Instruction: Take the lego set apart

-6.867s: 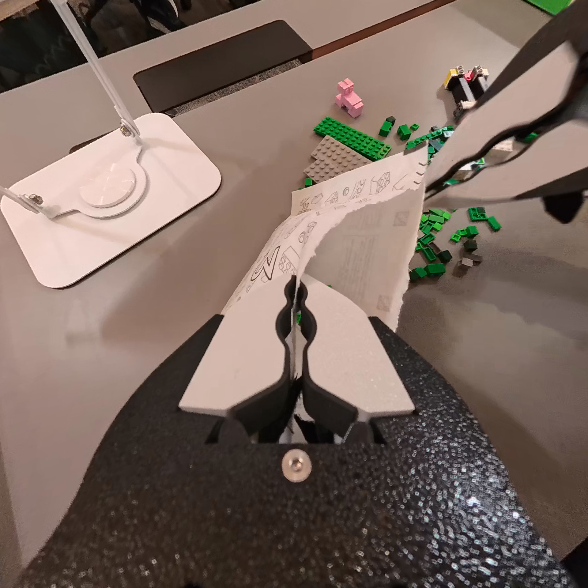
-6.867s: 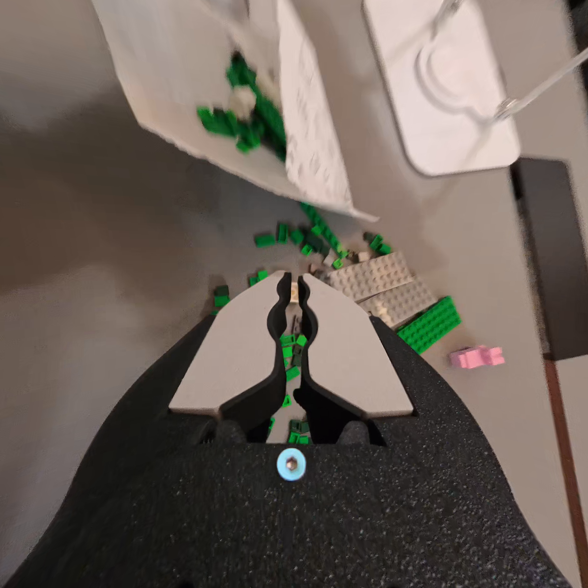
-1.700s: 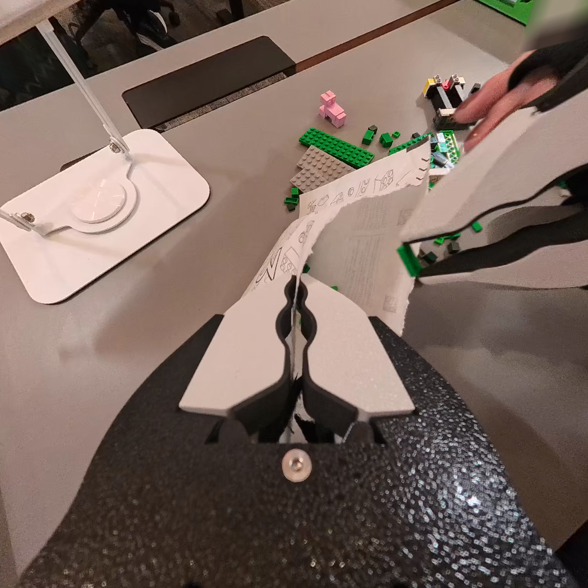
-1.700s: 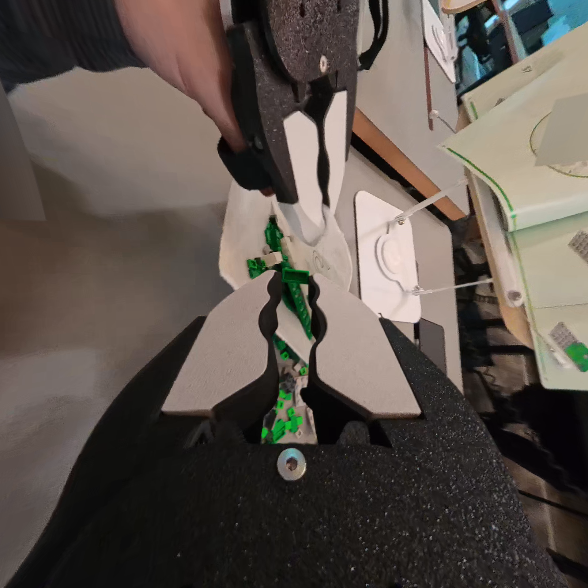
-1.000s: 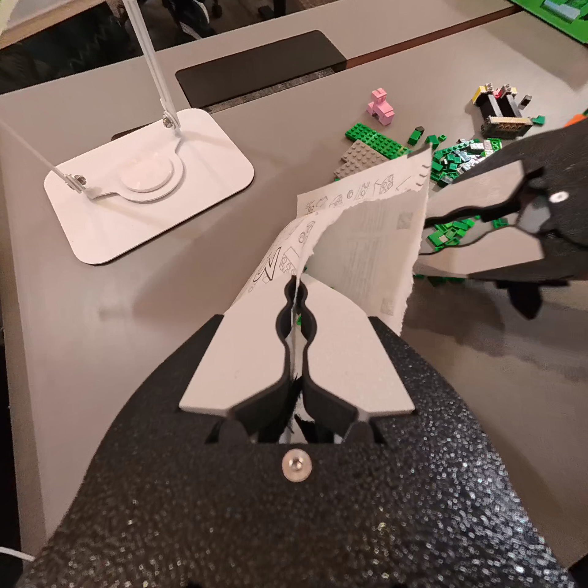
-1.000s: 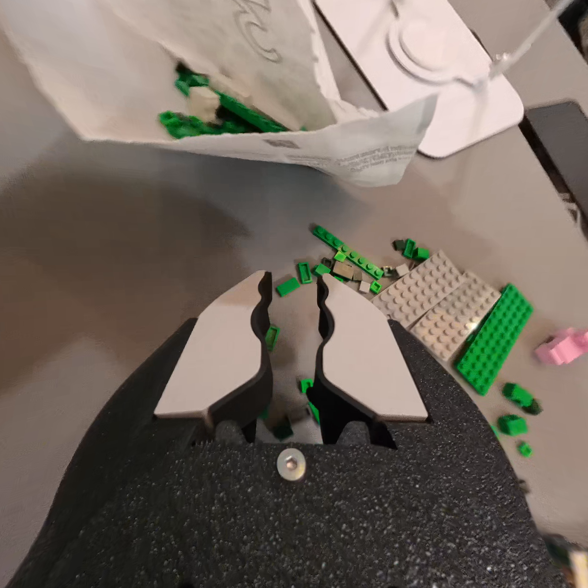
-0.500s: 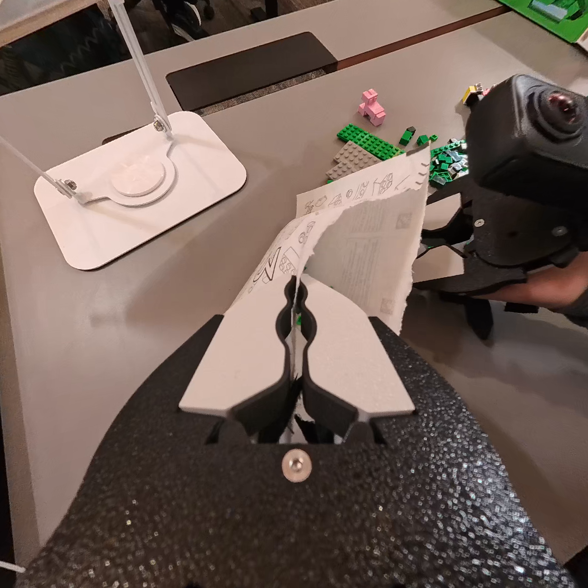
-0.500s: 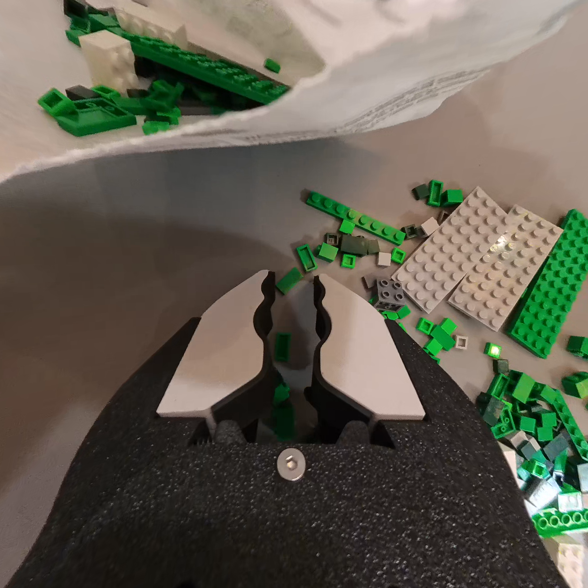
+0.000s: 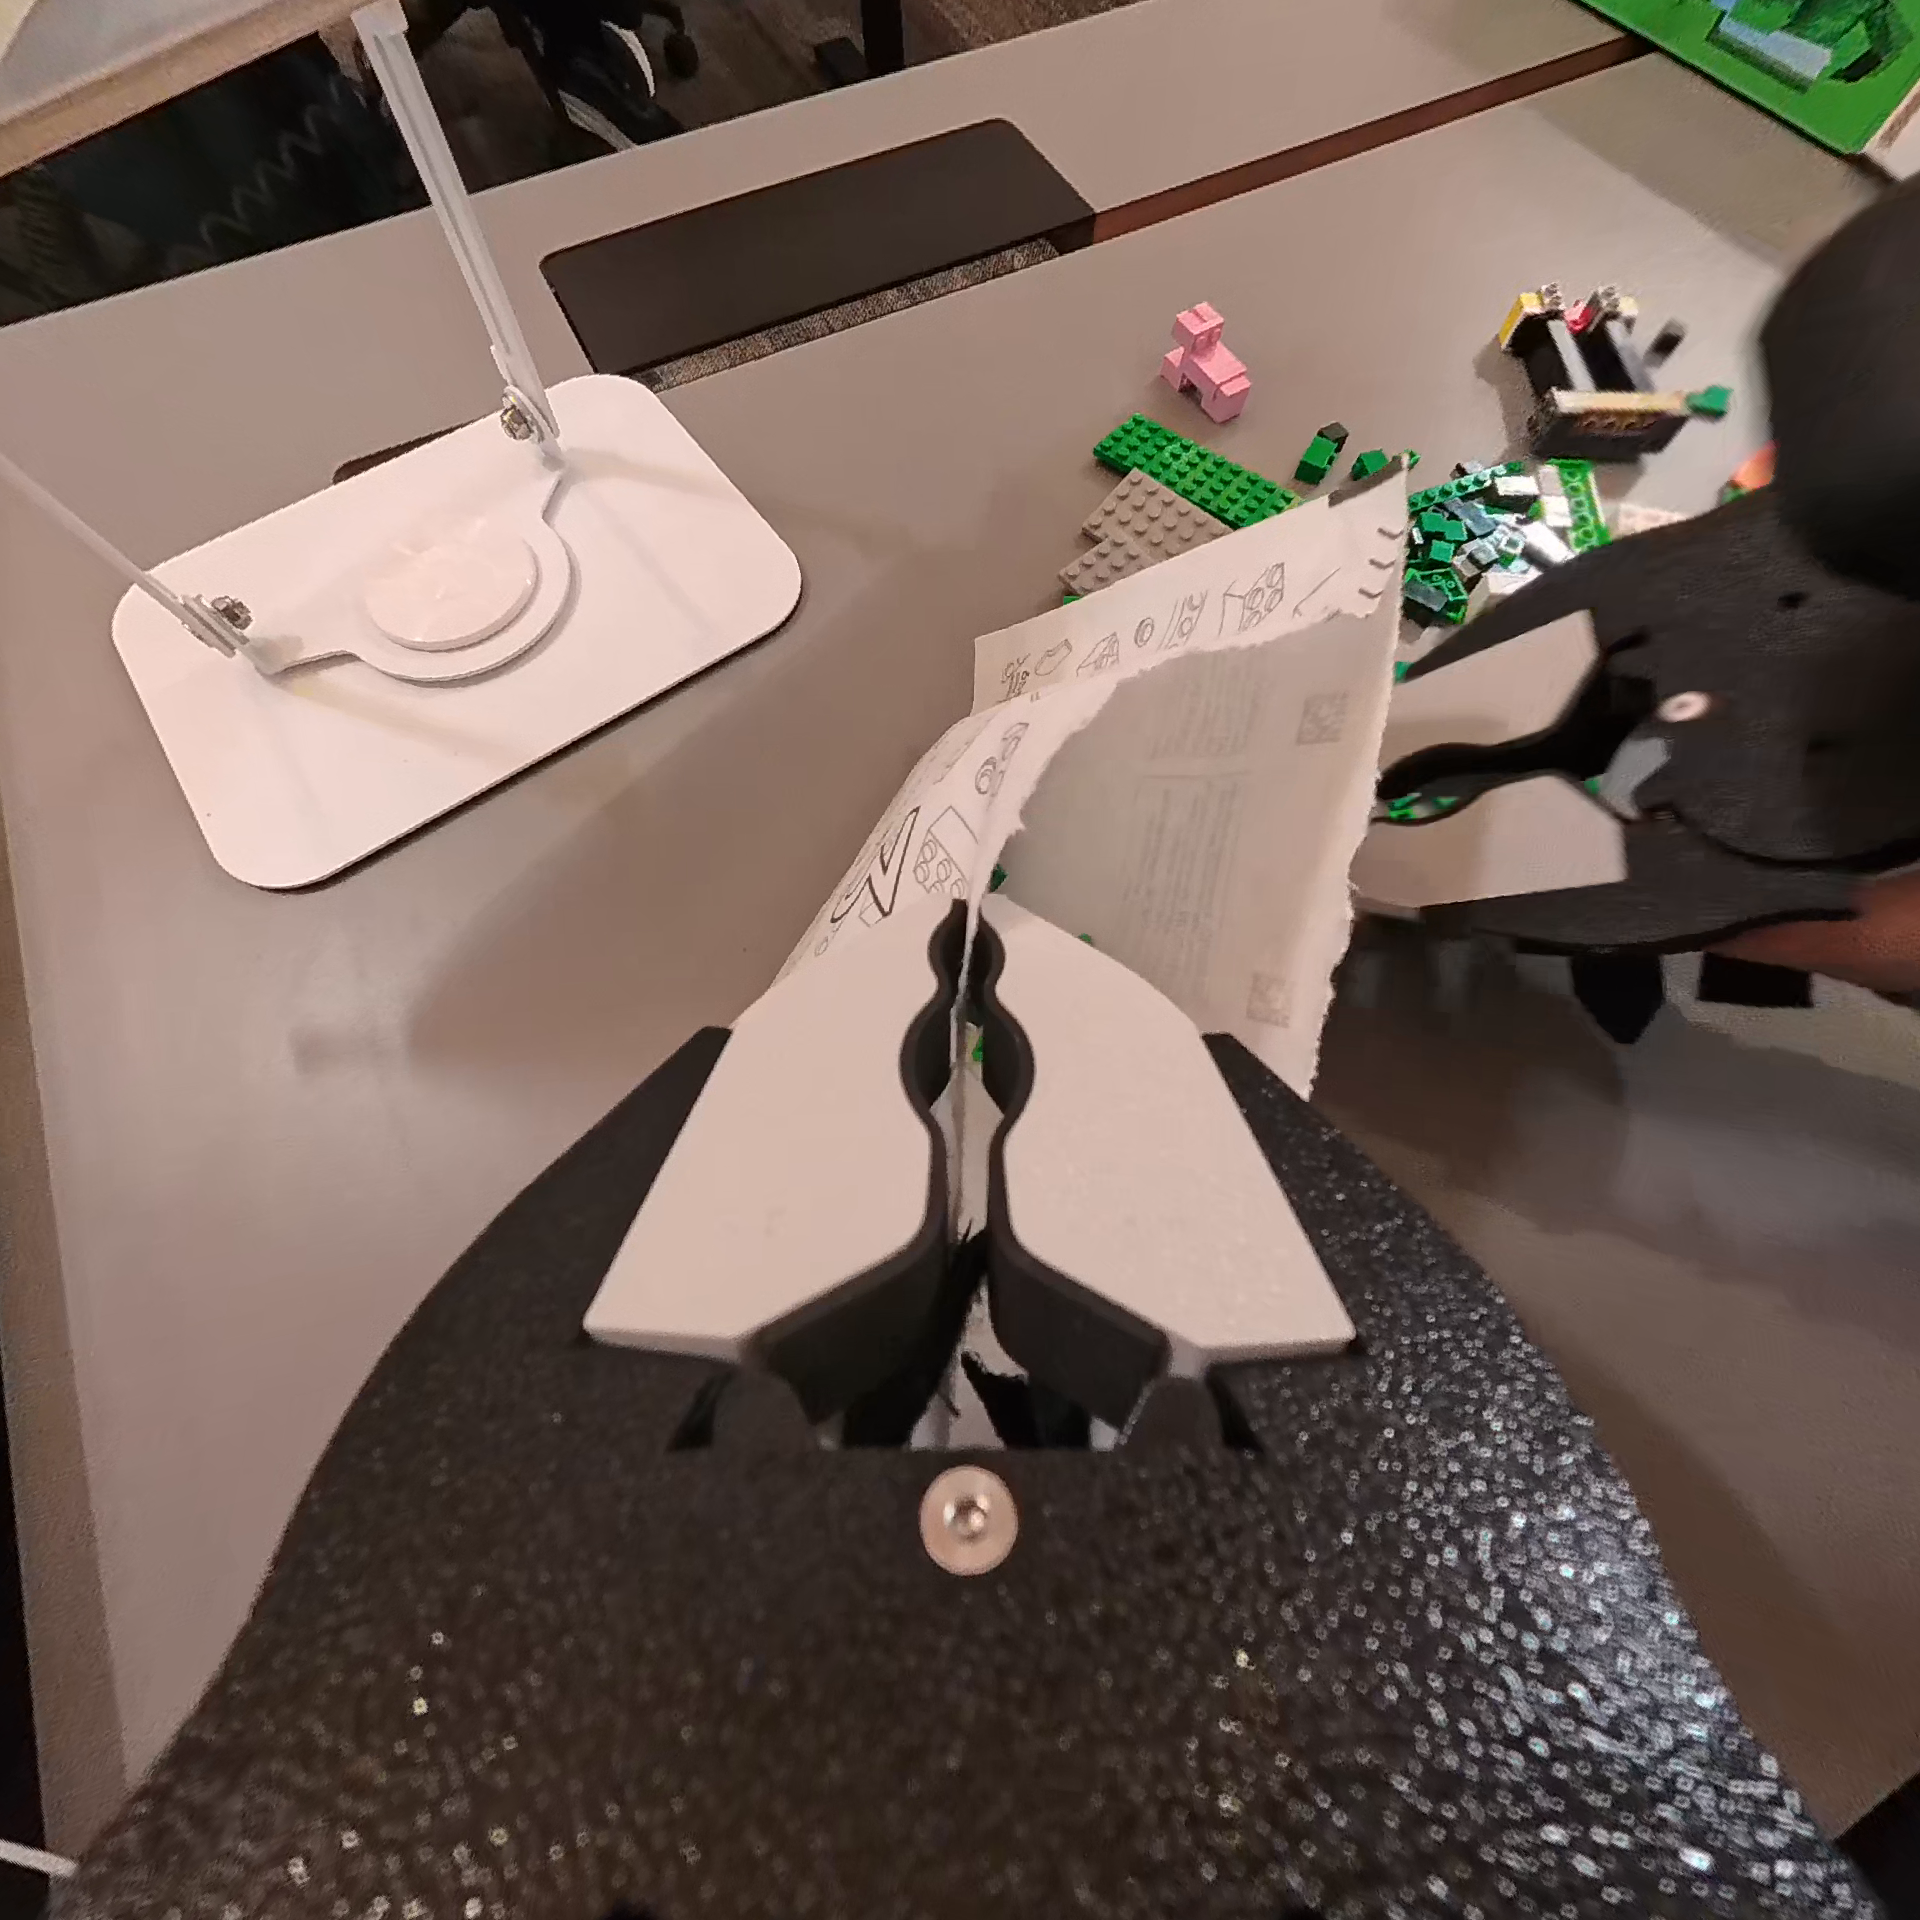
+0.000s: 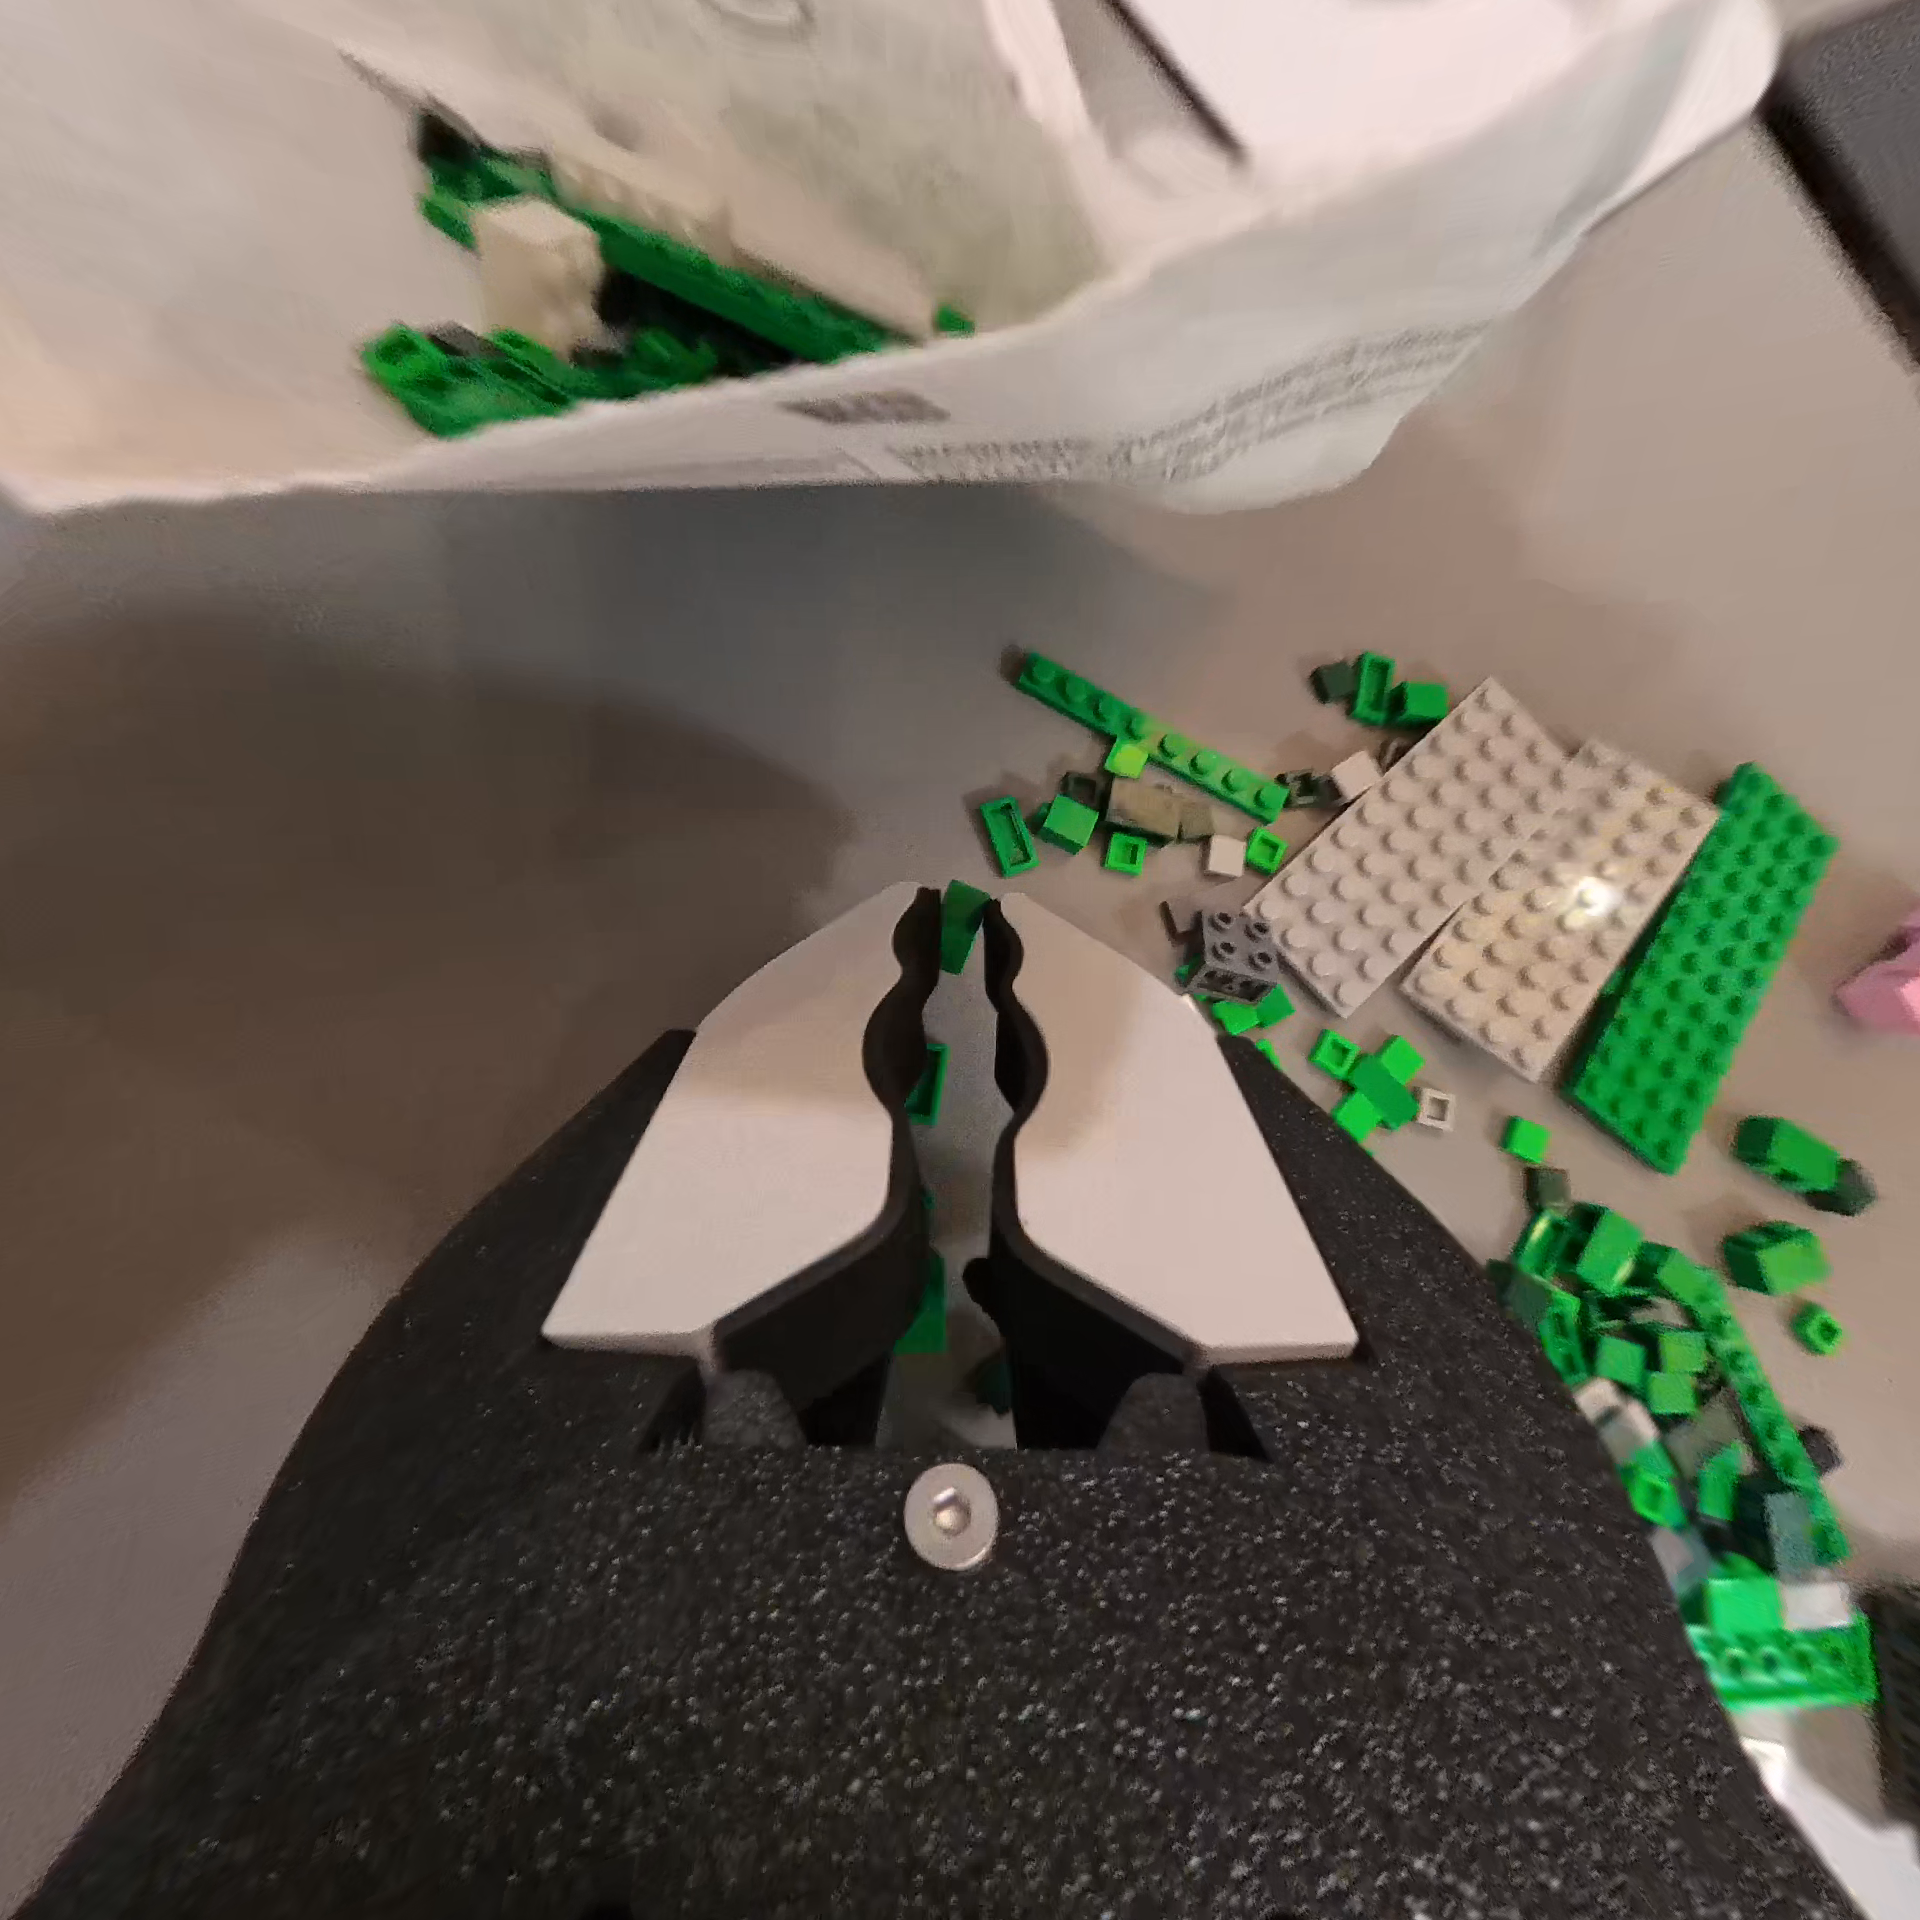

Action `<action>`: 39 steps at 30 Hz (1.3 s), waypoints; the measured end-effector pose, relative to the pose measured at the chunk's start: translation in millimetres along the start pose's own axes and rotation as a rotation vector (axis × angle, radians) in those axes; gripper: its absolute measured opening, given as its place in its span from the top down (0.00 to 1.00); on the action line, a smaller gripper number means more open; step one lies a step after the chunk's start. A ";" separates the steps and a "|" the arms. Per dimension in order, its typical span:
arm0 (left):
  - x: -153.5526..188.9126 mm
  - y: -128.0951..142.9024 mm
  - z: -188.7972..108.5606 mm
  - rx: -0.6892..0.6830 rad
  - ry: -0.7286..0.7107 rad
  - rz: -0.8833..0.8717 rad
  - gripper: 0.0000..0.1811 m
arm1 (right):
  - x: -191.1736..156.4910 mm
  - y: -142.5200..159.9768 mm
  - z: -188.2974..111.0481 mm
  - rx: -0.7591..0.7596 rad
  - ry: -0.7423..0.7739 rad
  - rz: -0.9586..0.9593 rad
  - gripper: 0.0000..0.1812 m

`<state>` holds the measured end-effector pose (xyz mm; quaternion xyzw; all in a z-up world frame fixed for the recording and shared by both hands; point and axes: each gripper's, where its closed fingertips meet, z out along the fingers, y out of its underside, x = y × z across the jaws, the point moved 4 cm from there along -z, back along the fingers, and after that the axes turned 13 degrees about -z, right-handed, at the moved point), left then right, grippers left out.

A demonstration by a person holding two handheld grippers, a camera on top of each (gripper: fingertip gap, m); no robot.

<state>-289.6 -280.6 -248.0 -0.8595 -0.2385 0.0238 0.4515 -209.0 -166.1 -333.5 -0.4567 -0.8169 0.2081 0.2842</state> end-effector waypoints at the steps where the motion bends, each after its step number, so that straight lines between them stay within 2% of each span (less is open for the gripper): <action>1: -0.2 -0.1 -0.1 0.002 0.000 -0.002 1.00 | 0.7 -3.4 -7.4 0.042 0.013 -0.024 0.96; 7: -0.2 -0.3 0.2 0.002 0.002 -0.004 1.00 | -7.7 -33.4 -58.5 0.318 0.152 -0.329 0.96; 11: 0.7 -0.1 1.6 -0.003 0.002 -0.001 1.00 | -22.1 -61.8 -84.0 0.516 0.191 -0.407 0.96; 13: 2.1 0.2 2.9 -0.008 0.002 0.004 1.00 | -25.2 -73.7 -85.3 0.551 0.216 -0.416 0.96; 16: 7.3 -0.4 3.9 -0.014 0.006 0.024 1.00 | -21.1 -83.0 -75.8 0.526 0.283 -0.426 0.96; 21: 14.9 -4.0 0.6 0.005 0.024 0.037 1.00 | -20.6 -89.7 -61.4 0.510 0.290 -0.431 0.95; 26: 13.9 -4.9 -0.7 0.011 0.018 0.029 1.00 | -24.4 -94.2 -66.4 0.603 0.293 -0.429 0.91; 30: 14.3 -4.8 1.2 0.009 0.013 0.034 1.00 | -19.0 -88.9 -68.7 0.644 0.282 -0.379 0.87; 32: 13.9 -4.3 2.6 0.006 0.010 0.036 1.00 | -10.3 -82.4 -77.0 0.672 0.326 -0.352 0.87; 36: 12.0 -3.5 5.5 0.001 -0.002 0.032 1.00 | 21.2 -52.6 -104.9 0.747 0.531 -0.268 0.87; 39: 14.4 -2.6 8.7 -0.010 -0.008 0.040 1.00 | 44.9 -13.0 -117.0 0.752 0.665 -0.198 0.88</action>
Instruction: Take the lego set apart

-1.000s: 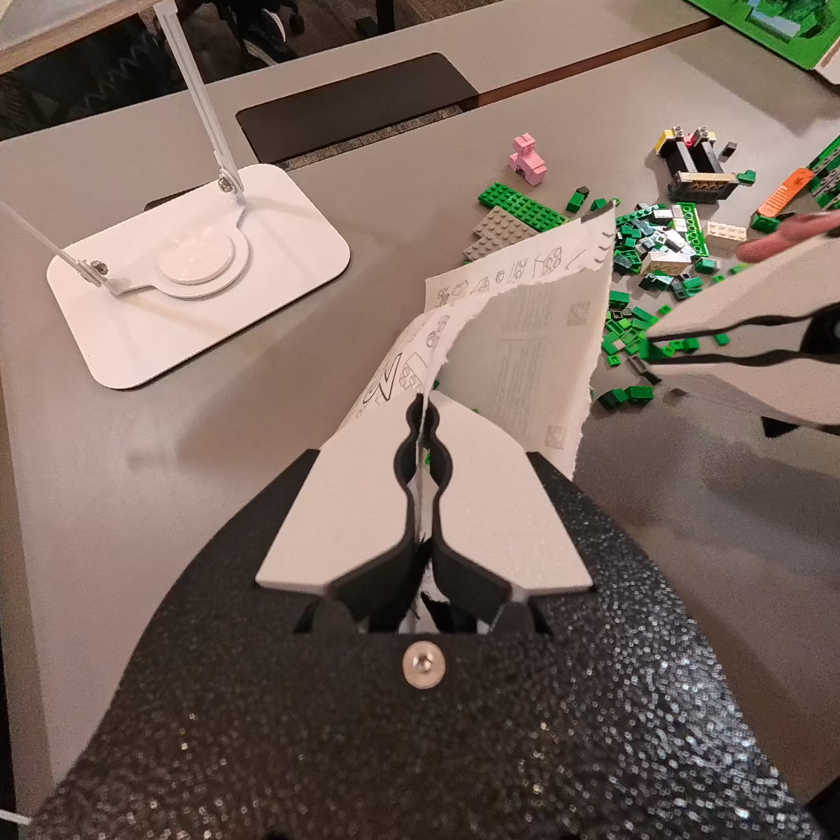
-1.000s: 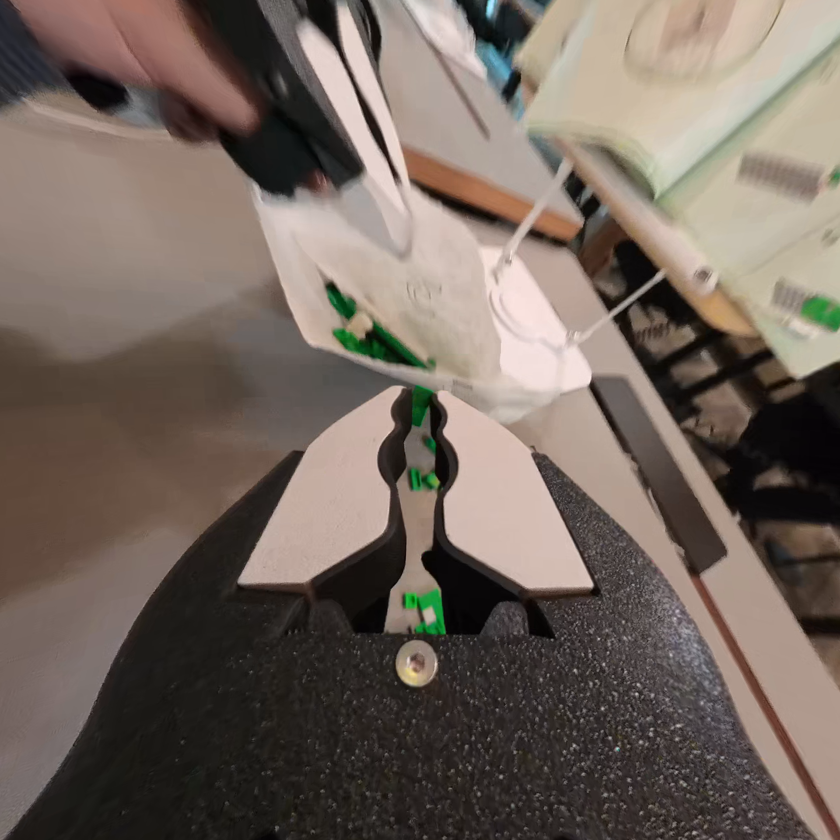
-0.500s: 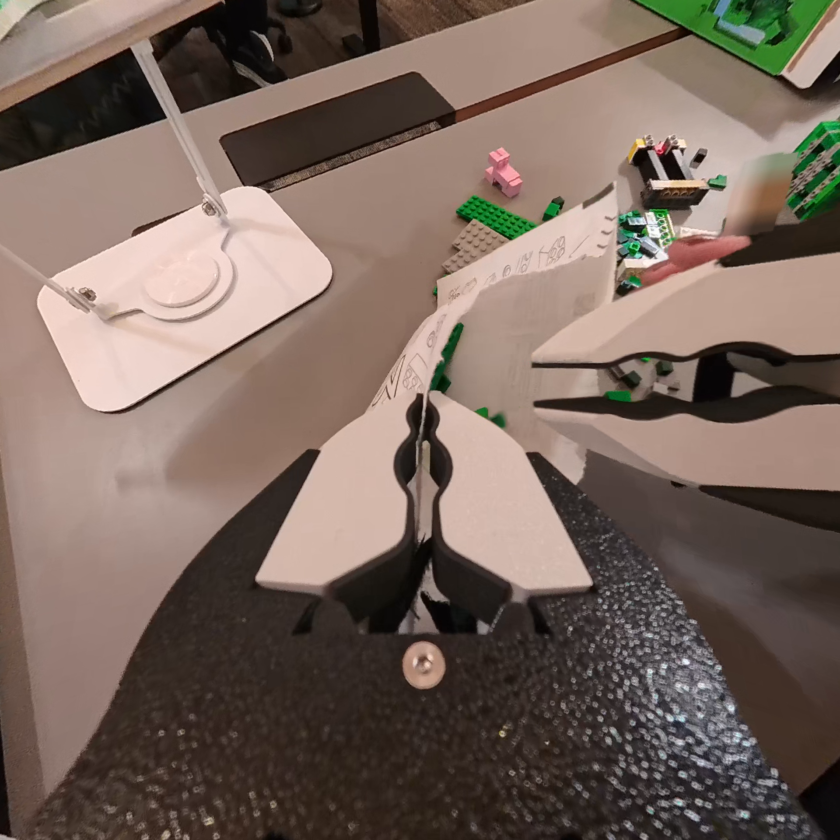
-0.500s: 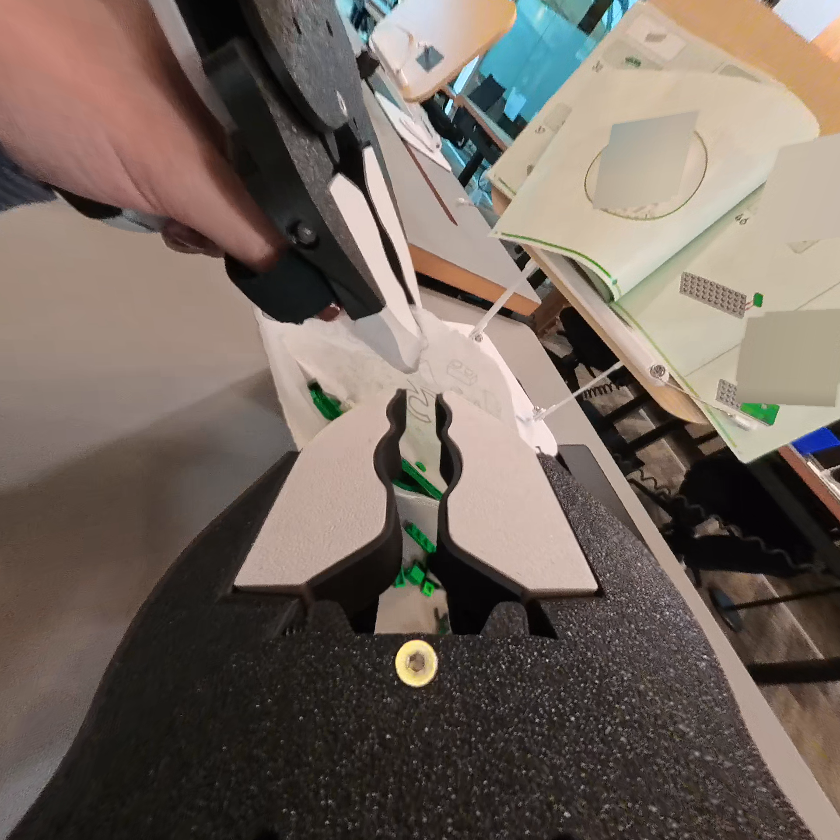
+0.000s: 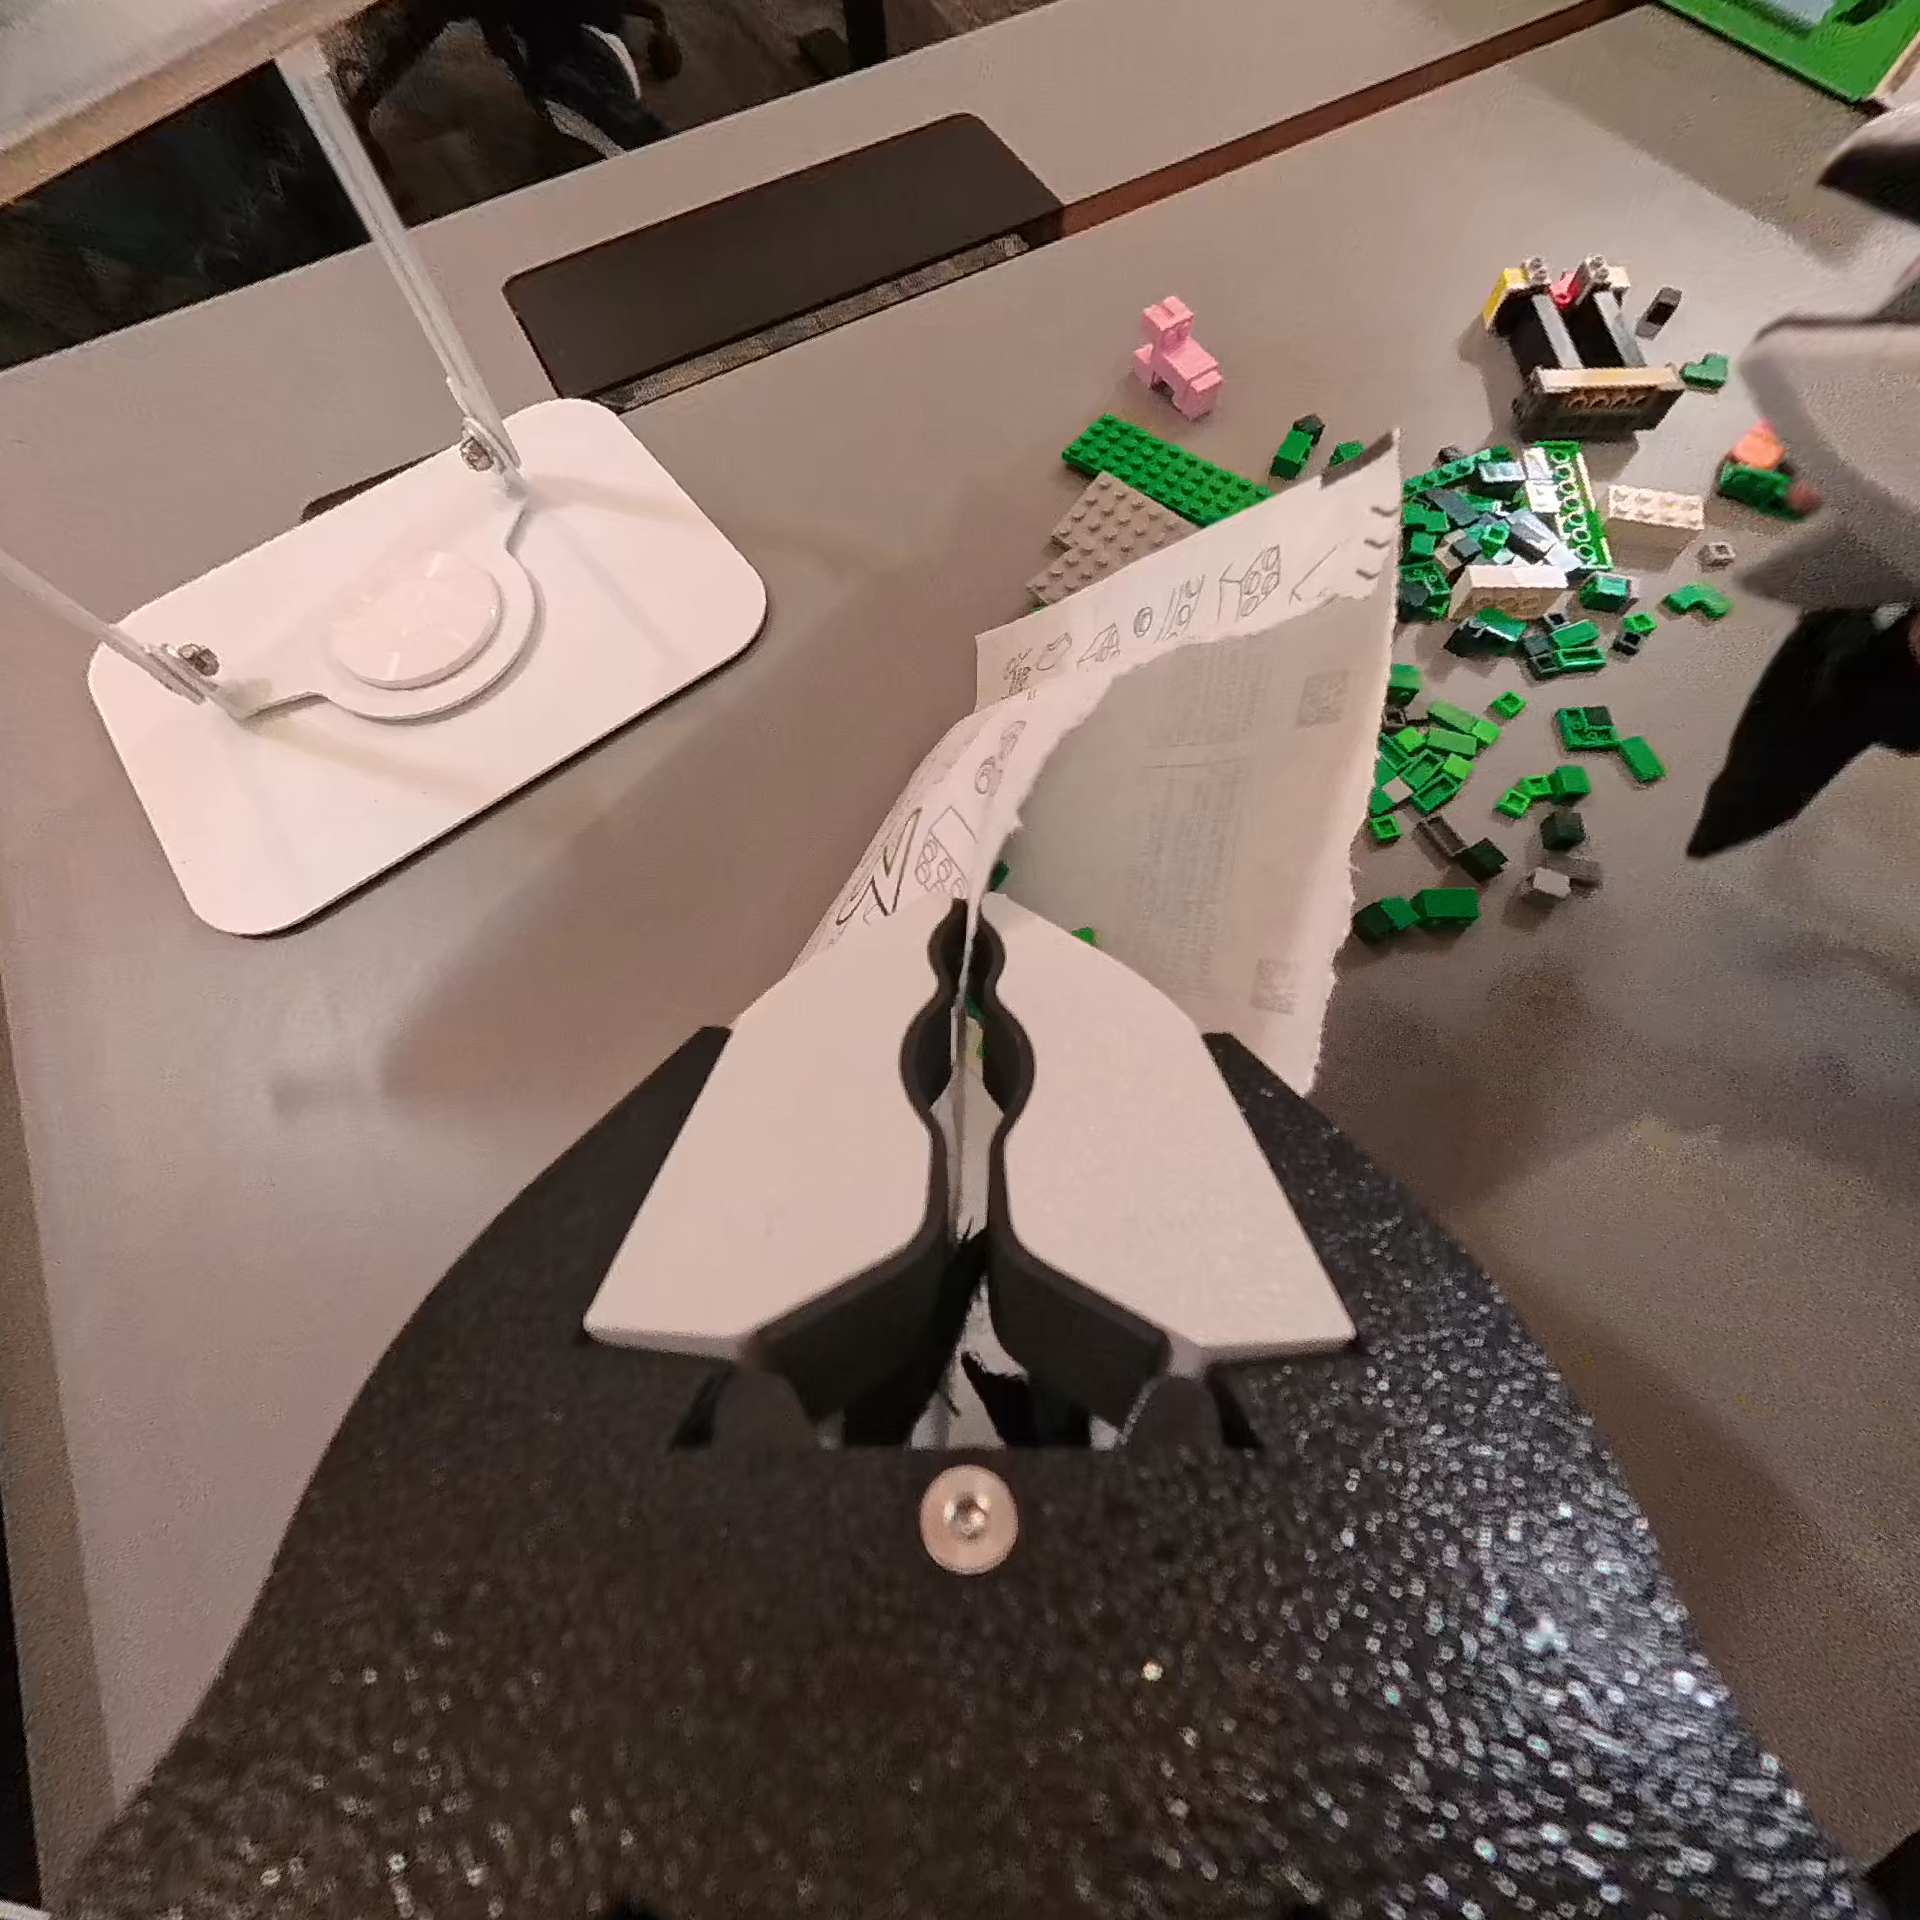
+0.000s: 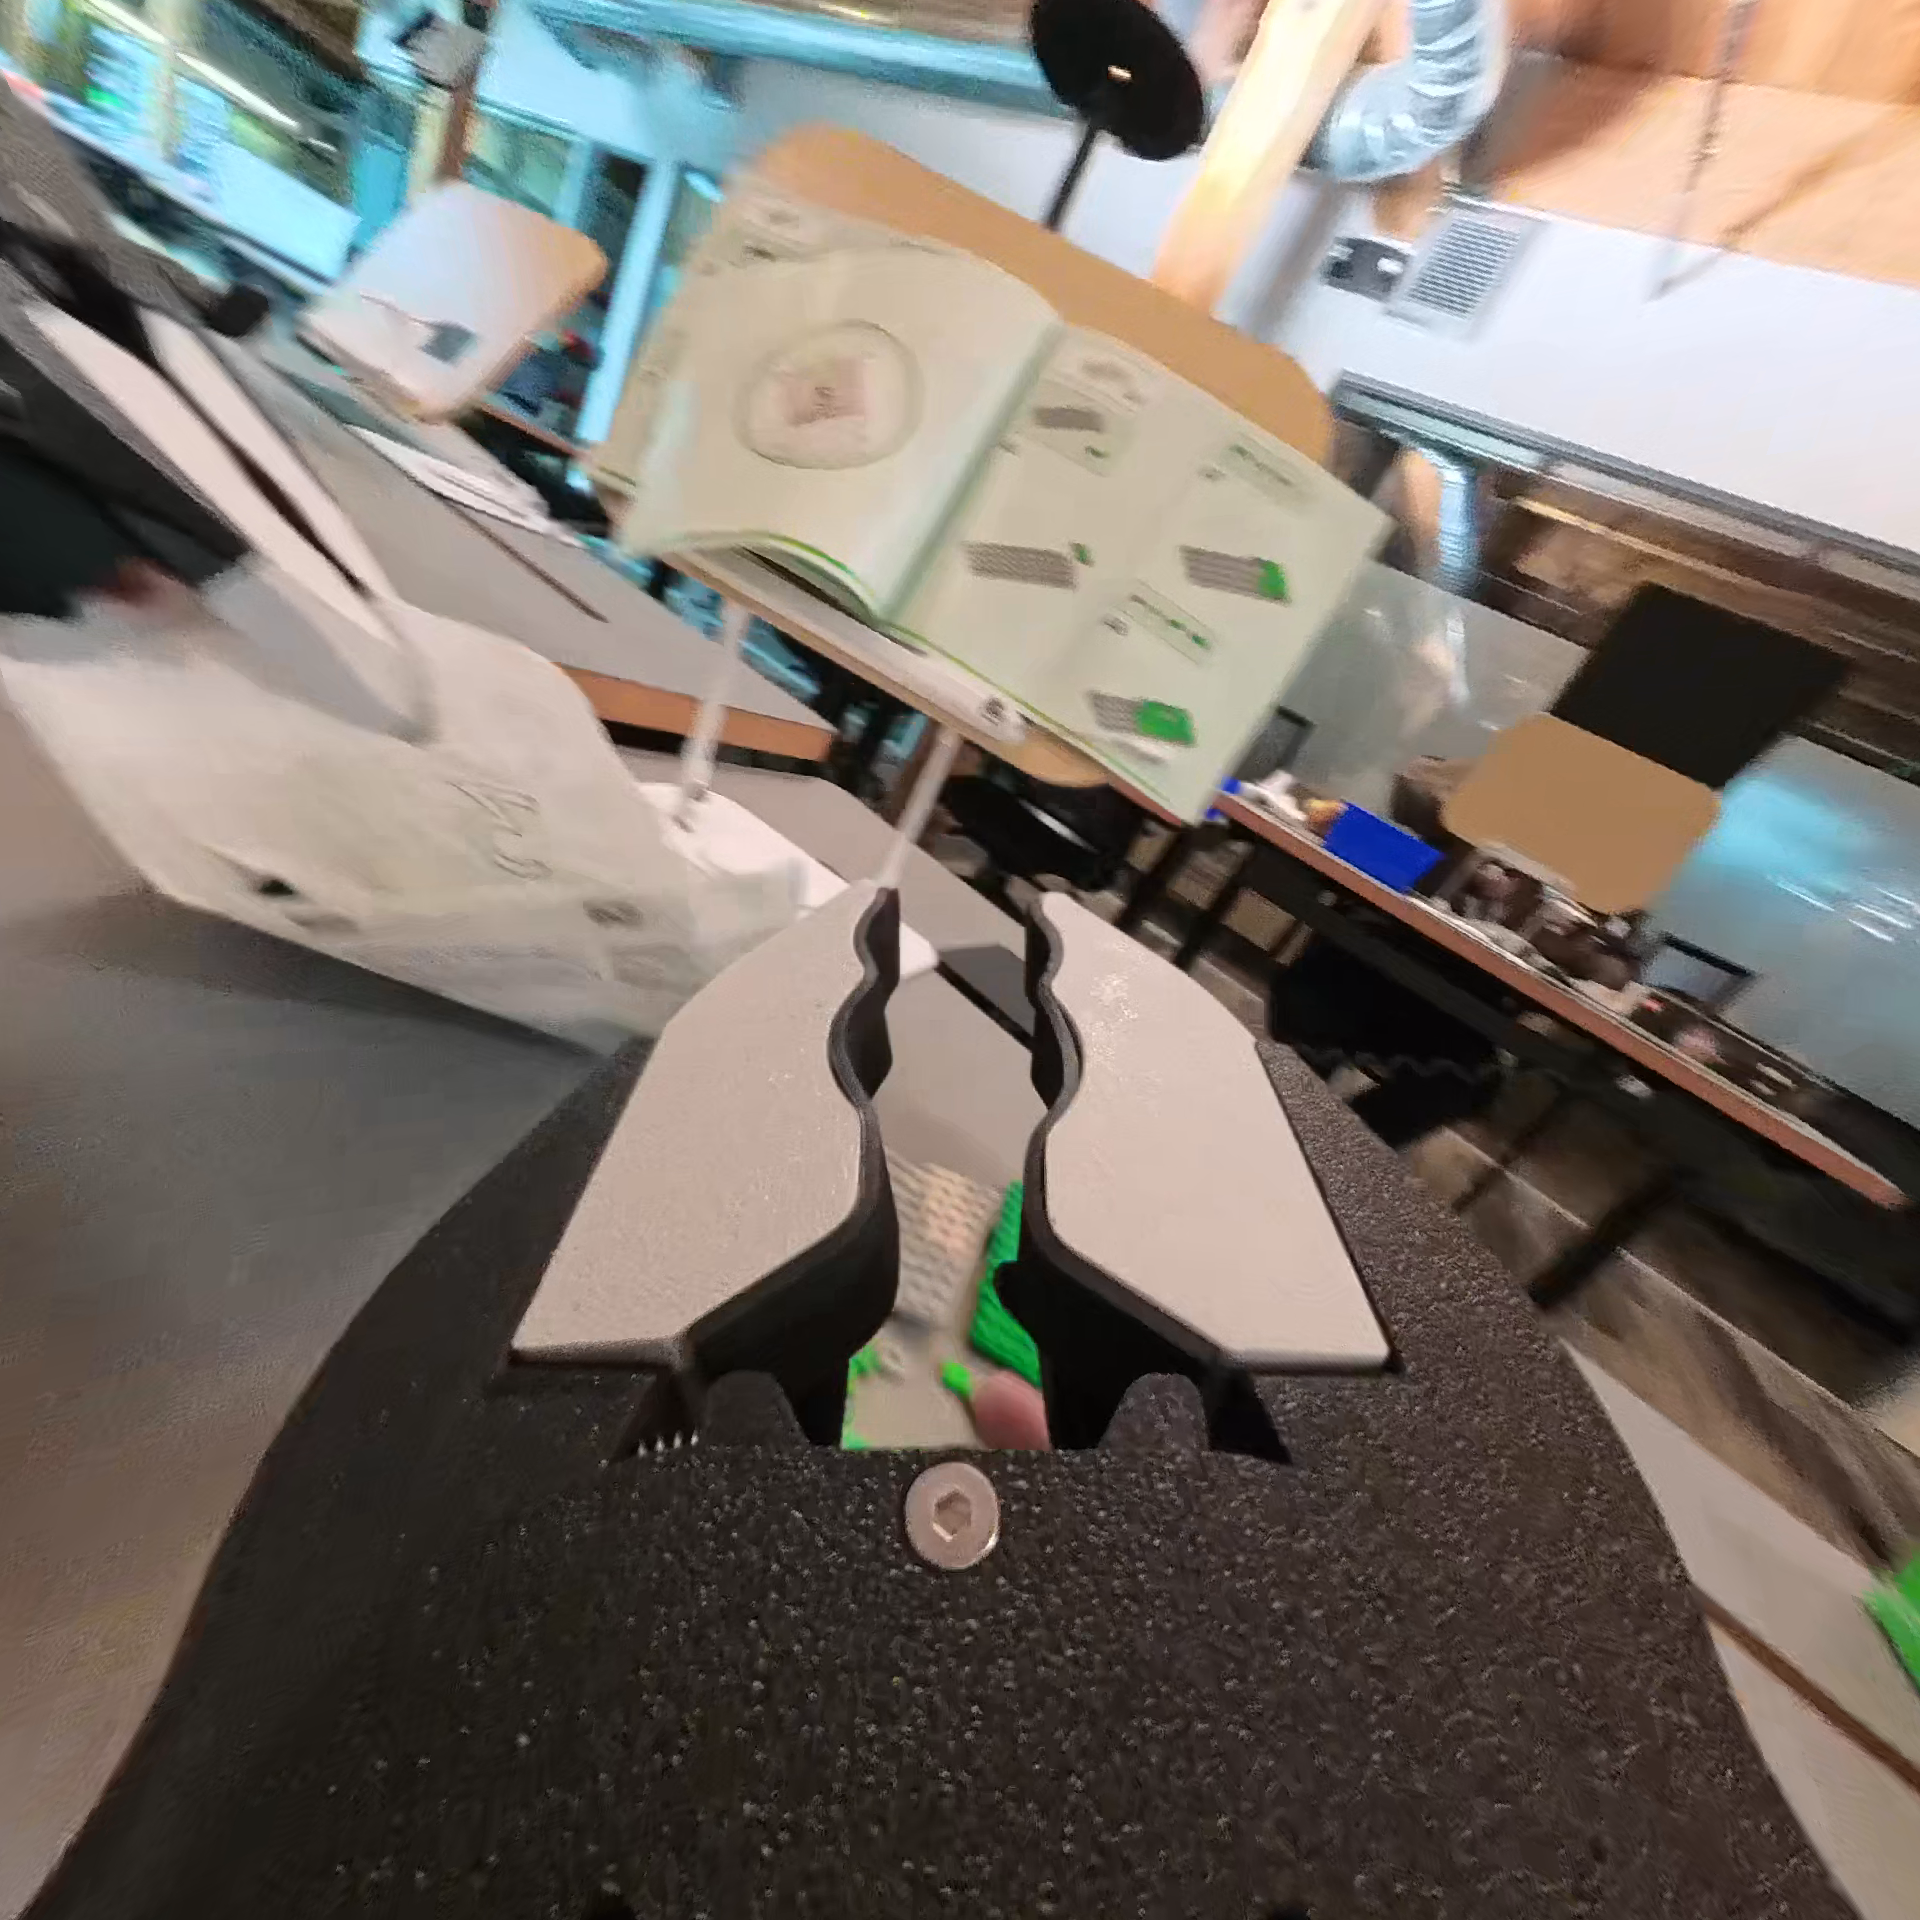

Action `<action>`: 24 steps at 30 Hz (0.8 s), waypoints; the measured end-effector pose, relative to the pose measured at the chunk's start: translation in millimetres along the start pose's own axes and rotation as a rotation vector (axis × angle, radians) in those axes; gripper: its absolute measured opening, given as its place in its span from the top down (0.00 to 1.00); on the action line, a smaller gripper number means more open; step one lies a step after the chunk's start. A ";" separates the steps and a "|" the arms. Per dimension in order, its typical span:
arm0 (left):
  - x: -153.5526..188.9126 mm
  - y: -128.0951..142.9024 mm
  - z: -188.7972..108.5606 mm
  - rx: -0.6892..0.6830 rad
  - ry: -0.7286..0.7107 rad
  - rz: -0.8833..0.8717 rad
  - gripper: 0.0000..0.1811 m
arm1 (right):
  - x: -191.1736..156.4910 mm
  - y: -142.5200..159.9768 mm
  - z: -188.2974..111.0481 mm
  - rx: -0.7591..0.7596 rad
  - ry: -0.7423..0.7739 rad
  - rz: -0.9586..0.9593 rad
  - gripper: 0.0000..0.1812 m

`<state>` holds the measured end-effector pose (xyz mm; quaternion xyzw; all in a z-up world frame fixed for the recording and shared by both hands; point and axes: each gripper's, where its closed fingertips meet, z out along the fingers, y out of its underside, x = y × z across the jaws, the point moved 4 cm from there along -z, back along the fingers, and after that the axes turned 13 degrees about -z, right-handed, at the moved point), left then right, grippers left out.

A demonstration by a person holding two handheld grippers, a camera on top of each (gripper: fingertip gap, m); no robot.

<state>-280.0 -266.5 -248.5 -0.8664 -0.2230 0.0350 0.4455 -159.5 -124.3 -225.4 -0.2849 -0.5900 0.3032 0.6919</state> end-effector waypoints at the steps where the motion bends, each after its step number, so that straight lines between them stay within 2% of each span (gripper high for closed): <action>1: 1.1 0.1 1.2 -0.003 -0.003 0.008 1.00 | 8.0 13.4 -8.2 -0.019 0.048 -0.003 0.89; 7: 4.8 -0.2 6.9 -0.007 -0.022 0.028 1.00 | 32.0 64.7 -45.6 -0.060 0.222 -0.102 0.94; 10: 6.5 0.2 8.9 -0.012 -0.025 0.035 1.00 | 34.0 76.3 -46.0 -0.074 0.214 0.015 0.94; 15: 11.7 2.0 12.0 -0.030 -0.006 0.042 1.00 | 42.0 88.2 -47.3 -0.127 0.254 0.092 0.96; 18: 17.0 3.6 13.3 -0.042 0.033 0.040 1.00 | 44.1 88.9 -48.7 -0.101 0.258 0.157 0.96; 24: 12.8 0.8 9.9 -0.018 0.004 0.042 1.00 | 39.2 83.7 -46.6 -0.036 0.212 0.202 0.96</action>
